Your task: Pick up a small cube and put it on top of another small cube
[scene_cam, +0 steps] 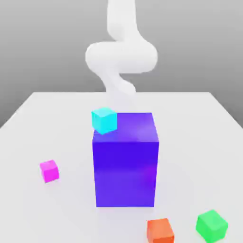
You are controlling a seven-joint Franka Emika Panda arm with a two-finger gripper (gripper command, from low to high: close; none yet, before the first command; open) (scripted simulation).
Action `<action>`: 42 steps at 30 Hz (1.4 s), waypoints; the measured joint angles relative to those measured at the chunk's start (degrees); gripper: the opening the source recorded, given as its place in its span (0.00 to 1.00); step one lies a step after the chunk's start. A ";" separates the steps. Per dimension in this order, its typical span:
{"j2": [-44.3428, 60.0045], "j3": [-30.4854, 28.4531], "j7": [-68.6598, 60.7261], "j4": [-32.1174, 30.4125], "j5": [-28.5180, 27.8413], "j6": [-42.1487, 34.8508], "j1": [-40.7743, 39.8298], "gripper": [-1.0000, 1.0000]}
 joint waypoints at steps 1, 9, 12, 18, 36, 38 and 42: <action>0.00 0.00 0.00 0.00 0.00 0.00 0.00 0.50; 11.39 -16.99 -21.02 -5.15 9.92 5.83 10.99 0.50; 17.86 -25.81 -33.08 -7.56 16.17 8.74 16.45 0.50; 21.95 -30.91 -40.73 -9.11 20.24 10.55 19.43 0.50; 47.51 -49.67 -88.48 -23.72 35.92 27.49 20.06 0.50; 47.16 -51.42 -87.42 -26.50 29.01 30.66 18.12 0.50; 47.16 -51.42 -87.42 -26.50 29.01 30.66 17.24 0.50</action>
